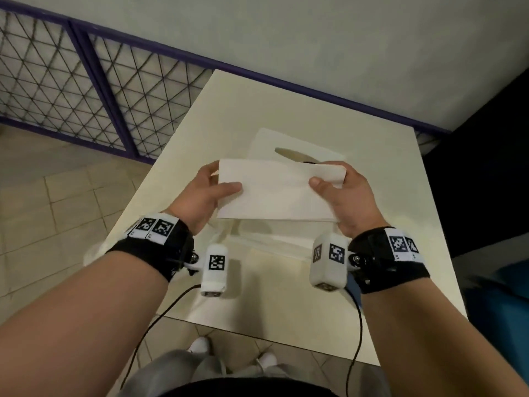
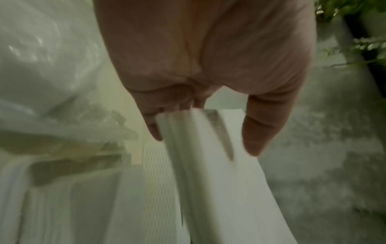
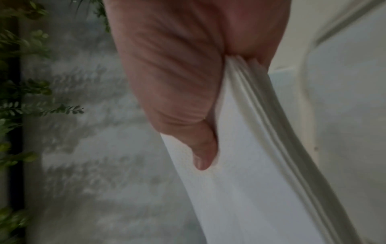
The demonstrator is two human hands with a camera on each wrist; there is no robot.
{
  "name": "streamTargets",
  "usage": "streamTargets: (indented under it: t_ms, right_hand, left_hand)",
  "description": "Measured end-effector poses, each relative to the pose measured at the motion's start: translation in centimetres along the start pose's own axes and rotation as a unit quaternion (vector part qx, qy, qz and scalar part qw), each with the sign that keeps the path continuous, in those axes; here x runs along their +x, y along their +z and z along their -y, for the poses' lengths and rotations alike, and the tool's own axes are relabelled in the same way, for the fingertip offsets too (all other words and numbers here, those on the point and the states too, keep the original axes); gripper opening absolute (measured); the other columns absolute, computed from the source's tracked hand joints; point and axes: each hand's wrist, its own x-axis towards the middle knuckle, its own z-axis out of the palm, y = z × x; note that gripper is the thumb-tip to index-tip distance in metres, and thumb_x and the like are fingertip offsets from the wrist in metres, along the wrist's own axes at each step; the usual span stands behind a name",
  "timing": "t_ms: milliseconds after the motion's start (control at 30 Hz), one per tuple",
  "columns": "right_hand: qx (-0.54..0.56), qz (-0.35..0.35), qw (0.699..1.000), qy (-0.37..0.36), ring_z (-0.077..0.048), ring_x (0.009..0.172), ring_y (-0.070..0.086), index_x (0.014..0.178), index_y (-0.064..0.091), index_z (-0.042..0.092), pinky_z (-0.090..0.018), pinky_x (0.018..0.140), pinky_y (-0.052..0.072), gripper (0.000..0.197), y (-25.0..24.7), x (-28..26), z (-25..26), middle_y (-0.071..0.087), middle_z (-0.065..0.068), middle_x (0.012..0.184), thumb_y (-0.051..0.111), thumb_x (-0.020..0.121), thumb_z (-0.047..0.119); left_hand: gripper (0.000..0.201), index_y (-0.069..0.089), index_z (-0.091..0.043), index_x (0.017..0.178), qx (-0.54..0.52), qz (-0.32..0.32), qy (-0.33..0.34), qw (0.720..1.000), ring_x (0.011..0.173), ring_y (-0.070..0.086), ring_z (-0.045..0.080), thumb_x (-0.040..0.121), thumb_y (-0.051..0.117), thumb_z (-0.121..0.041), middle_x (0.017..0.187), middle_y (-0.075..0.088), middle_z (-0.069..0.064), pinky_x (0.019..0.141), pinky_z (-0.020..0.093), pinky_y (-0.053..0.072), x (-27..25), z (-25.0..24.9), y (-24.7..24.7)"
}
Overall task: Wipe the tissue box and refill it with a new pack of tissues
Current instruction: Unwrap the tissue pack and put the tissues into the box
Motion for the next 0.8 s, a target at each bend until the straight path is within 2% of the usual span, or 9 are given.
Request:
streamTargets:
  t_ms: [67, 133, 200, 267, 367, 433, 500, 667, 800]
  right_hand:
    - [0.003, -0.017, 1.0, 0.022, -0.019, 0.087, 0.069, 0.09, 0.066, 0.026, -0.037, 0.086, 0.056, 0.023, -1.1, -0.5, -1.4, 0.072, 0.0, 0.093, 0.072, 0.081, 0.005]
    - [0.003, -0.032, 0.999, 0.037, -0.013, 0.075, 0.067, 0.091, 0.065, 0.022, -0.029, 0.075, 0.055, 0.022, -2.1, -0.9, -2.5, 0.07, 0.001, 0.085, 0.072, 0.081, 0.004]
    - [0.022, -0.055, 0.997, 0.05, -0.001, 0.061, 0.062, 0.091, 0.063, 0.018, -0.017, 0.061, 0.051, 0.021, -2.9, -1.3, -3.6, 0.065, 0.004, 0.077, 0.07, 0.082, 0.0]
    - [0.035, -0.063, 0.995, 0.068, -0.004, 0.062, 0.061, 0.085, 0.061, 0.02, -0.017, 0.059, 0.05, 0.025, -3.2, -1.7, -4.7, 0.063, 0.003, 0.077, 0.068, 0.082, -0.004]
    - [0.015, -0.064, 0.993, 0.098, -0.024, 0.08, 0.06, 0.081, 0.059, 0.029, -0.034, 0.074, 0.054, 0.038, -3.0, -1.9, -7.2, 0.063, -0.005, 0.092, 0.067, 0.077, -0.008]
    - [-0.002, -0.07, 0.991, 0.118, -0.031, 0.091, 0.063, 0.084, 0.06, 0.038, -0.045, 0.085, 0.057, 0.045, -2.7, -1.9, -8.3, 0.064, -0.011, 0.111, 0.067, 0.074, -0.005]
    - [-0.012, -0.077, 0.99, 0.121, -0.031, 0.094, 0.063, 0.088, 0.059, 0.042, -0.051, 0.089, 0.055, 0.046, -2.5, -1.8, -8.8, 0.062, -0.013, 0.119, 0.066, 0.074, -0.002]
    - [-0.029, -0.112, 0.99, 0.081, -0.021, 0.094, 0.064, 0.119, 0.052, 0.02, -0.035, 0.086, 0.055, 0.043, -3.2, -0.6, -7.5, 0.065, -0.003, 0.103, 0.067, 0.082, 0.003]
    - [-0.046, -0.089, 0.988, 0.117, -0.025, 0.093, 0.068, 0.125, 0.046, 0.025, -0.041, 0.087, 0.056, 0.063, -4.1, 0.9, -7.3, 0.068, -0.007, 0.102, 0.077, 0.073, 0.01]
  left_hand:
    - [0.065, 0.053, -0.016, 0.123, 0.068, 0.005, 0.016, 0.998, 0.11, 0.064, 0.027, 0.062, 0.075, -0.019, 0.119, 0.067, 0.008, 0.097, 0.044, 0.051, 0.8, 0.2, 1.9]
    - [0.039, 0.062, -0.026, 0.103, 0.132, 0.0, 0.043, 0.99, 0.1, 0.067, 0.027, 0.065, 0.067, -0.018, 0.105, 0.071, 0.005, 0.091, 0.043, 0.054, 1.0, 0.7, 3.6]
    - [0.026, 0.064, -0.032, 0.088, 0.136, 0.0, 0.058, 0.989, 0.091, 0.067, 0.026, 0.067, 0.064, -0.017, 0.096, 0.071, 0.005, 0.085, 0.042, 0.054, 1.2, 1.3, 4.7]
    - [0.027, 0.064, -0.037, 0.081, 0.128, -0.008, 0.052, 0.99, 0.082, 0.061, 0.026, 0.066, 0.06, -0.015, 0.087, 0.066, 0.007, 0.076, 0.04, 0.05, 1.3, 2.2, 5.2]
    - [0.037, 0.062, -0.04, 0.084, 0.136, -0.007, 0.032, 0.99, 0.079, 0.06, 0.033, 0.064, 0.055, -0.01, 0.087, 0.064, 0.016, 0.073, 0.043, 0.049, 1.3, 3.7, 5.8]
    - [0.042, 0.06, -0.038, 0.091, 0.152, -0.015, 0.031, 0.988, 0.091, 0.064, 0.034, 0.07, 0.055, -0.002, 0.095, 0.068, 0.011, 0.084, 0.045, 0.052, 1.2, 4.7, 6.2]
    - [0.042, 0.056, -0.034, 0.094, 0.179, -0.039, 0.038, 0.982, 0.09, 0.063, 0.029, 0.079, 0.054, 0.004, 0.091, 0.068, 0.004, 0.087, 0.042, 0.052, 1.2, 5.2, 6.4]
    - [0.029, 0.052, -0.022, 0.107, 0.258, -0.068, 0.098, 0.959, 0.092, 0.062, 0.022, 0.085, 0.064, -0.009, 0.099, 0.065, -0.001, 0.086, 0.035, 0.05, 1.9, 4.0, 6.8]
    - [0.034, 0.057, -0.018, 0.108, 0.303, -0.096, 0.088, 0.944, 0.084, 0.064, 0.022, 0.078, 0.073, -0.019, 0.097, 0.068, 0.003, 0.079, 0.036, 0.053, 2.7, 2.9, 6.1]
